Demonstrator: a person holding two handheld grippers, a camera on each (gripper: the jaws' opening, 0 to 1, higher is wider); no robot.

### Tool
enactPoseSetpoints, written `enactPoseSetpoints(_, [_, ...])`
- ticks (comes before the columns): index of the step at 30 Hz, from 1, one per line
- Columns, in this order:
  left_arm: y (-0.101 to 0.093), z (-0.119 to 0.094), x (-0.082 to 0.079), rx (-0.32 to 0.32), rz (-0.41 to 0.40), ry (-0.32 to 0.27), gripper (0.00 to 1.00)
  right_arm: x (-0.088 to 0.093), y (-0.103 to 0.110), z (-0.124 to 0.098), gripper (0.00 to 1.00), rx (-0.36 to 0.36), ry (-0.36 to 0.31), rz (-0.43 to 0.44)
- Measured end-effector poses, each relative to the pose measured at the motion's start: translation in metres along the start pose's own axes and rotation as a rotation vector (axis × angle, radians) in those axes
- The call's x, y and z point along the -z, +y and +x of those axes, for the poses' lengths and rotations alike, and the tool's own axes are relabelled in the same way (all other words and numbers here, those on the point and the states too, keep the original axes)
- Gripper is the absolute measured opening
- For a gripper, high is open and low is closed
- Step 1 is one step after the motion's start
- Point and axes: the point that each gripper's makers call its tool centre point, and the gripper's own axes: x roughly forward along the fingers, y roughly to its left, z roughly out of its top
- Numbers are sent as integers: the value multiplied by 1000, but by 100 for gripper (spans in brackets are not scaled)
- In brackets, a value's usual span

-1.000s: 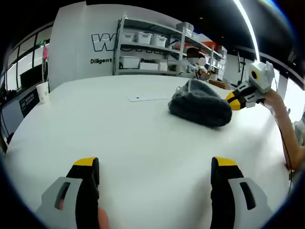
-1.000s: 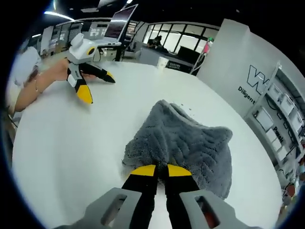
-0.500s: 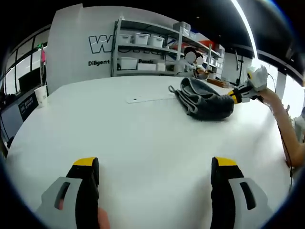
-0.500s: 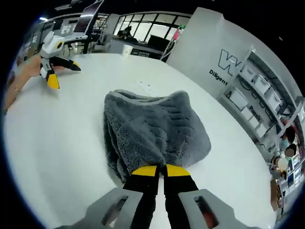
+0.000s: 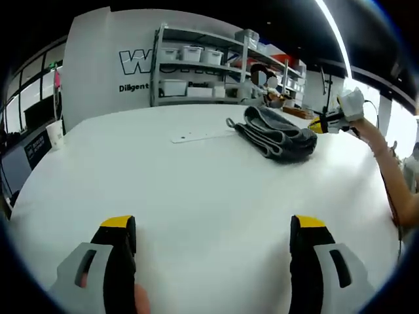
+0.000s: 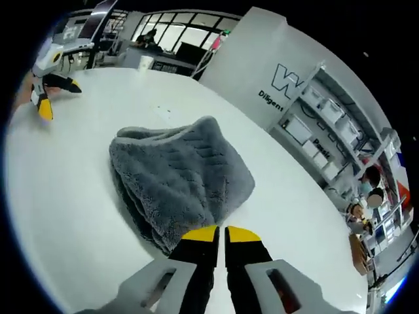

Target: Open the folded towel by lifting each exposed corner and separating the folded layers until the towel lies flat within the target outline without major curled edges

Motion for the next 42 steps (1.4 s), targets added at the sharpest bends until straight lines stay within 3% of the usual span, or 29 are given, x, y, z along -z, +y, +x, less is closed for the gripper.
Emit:
enactPoseSetpoints(3, [-1, 0, 0, 0, 1, 1, 96, -22, -1, -16, 16, -2, -75, -8])
enactPoseSetpoints(6, [-2, 0, 0, 3, 6, 1, 96, -43, 12, -28, 21, -42, -125, -49])
enactPoseSetpoints(11, [-4, 1, 1, 6, 10, 7, 96, -56, 37, -22, 31, -119, -131, -67])
enactPoseSetpoints(16, [-3, 1, 0, 7, 9, 7, 96, -58, 59, -9, 29, -164, -95, -123])
enactPoseSetpoints(21, [-4, 1, -1, 12, 10, 2, 96, -68, 82, -2, 34, -233, -124, -127])
enactPoseSetpoints(28, [-10, 0, -7, 27, 32, -21, 96, -67, 102, 13, 41, -241, -80, -172])
enactPoseSetpoints(35, [-16, -1, -14, 52, 56, -45, 96, -76, 117, 24, 37, -238, -83, -220])
enactPoseSetpoints(42, [-16, -1, -10, 49, 58, -36, 96, -66, 139, 43, 28, -251, -49, -264])
